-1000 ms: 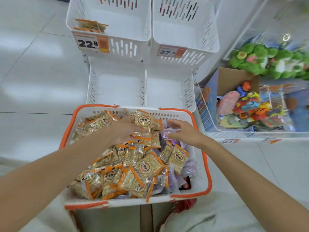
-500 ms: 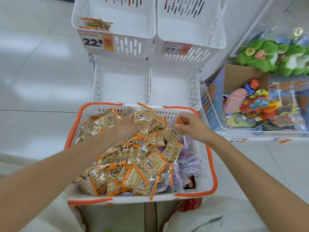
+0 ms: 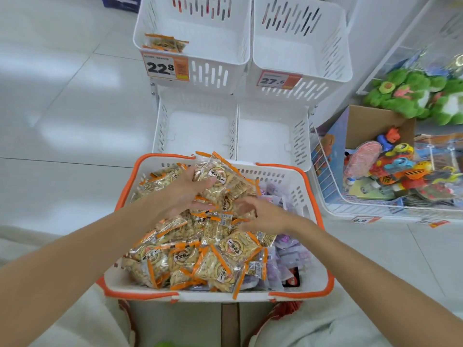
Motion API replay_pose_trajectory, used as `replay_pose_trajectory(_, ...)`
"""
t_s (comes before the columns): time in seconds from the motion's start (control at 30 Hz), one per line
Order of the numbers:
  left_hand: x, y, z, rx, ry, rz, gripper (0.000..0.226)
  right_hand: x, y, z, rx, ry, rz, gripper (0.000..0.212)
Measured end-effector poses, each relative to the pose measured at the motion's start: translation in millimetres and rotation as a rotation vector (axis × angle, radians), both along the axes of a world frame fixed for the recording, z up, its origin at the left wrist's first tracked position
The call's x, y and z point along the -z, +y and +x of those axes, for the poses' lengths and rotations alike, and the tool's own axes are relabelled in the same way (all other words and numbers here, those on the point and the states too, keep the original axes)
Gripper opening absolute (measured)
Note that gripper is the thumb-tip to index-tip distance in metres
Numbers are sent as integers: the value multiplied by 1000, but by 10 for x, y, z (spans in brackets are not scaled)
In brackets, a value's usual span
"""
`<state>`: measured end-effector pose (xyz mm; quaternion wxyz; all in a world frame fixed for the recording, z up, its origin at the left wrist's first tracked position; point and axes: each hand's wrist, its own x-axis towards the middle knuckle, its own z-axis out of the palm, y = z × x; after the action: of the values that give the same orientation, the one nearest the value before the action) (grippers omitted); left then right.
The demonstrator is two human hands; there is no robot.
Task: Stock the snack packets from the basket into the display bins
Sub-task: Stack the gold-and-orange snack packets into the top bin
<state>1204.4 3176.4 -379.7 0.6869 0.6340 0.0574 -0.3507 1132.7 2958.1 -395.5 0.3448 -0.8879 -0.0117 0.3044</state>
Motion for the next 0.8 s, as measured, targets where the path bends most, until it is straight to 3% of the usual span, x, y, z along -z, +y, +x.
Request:
replay_pose_trajectory(0.07,-14,33,-20,-3,15,3,93,166,63,-96,-165,71,-85,82)
replay_pose_trajectory(0.13,-2,59,-31,12,17,16,93,250,113,-114,-271,-43,-236,81)
replay_pose_trajectory(0.23,-3,88,-27,20,-14,33,91,225,23,-22,-306,-126,-354,42)
replay_pose_trajectory(0.33,-5,102,10,-37,-68,-1,86,-13,-185,147,99,-196,-110,13)
replay_pose_trajectory(0.4,-12,101,46,-66,-100,-21,87,-298,-213,281,422,-266,194,13)
replay_pose_trajectory(0.47,-33,71,70,-68,-117,-16,89,-495,-120,411,590,-176,523,7)
replay_pose_trajectory(0.53,-75,10,83,-61,-136,-77,93,-606,59,517,595,-91,651,21)
replay_pose_trajectory(0.6,-185,-50,112,-27,-149,-134,90,-660,249,610,573,-87,631,28)
replay_pose_trajectory(0.7,-400,-101,181,4,-258,-65,67,-802,423,796,551,-95,651,38)
replay_pose_trajectory(0.77,-511,-86,314,7,-294,-25,69,-950,453,969,548,-61,715,51)
replay_pose_trajectory(0.8,-569,-63,400,7,-298,-20,74,-1049,457,1065,523,-35,741,47)
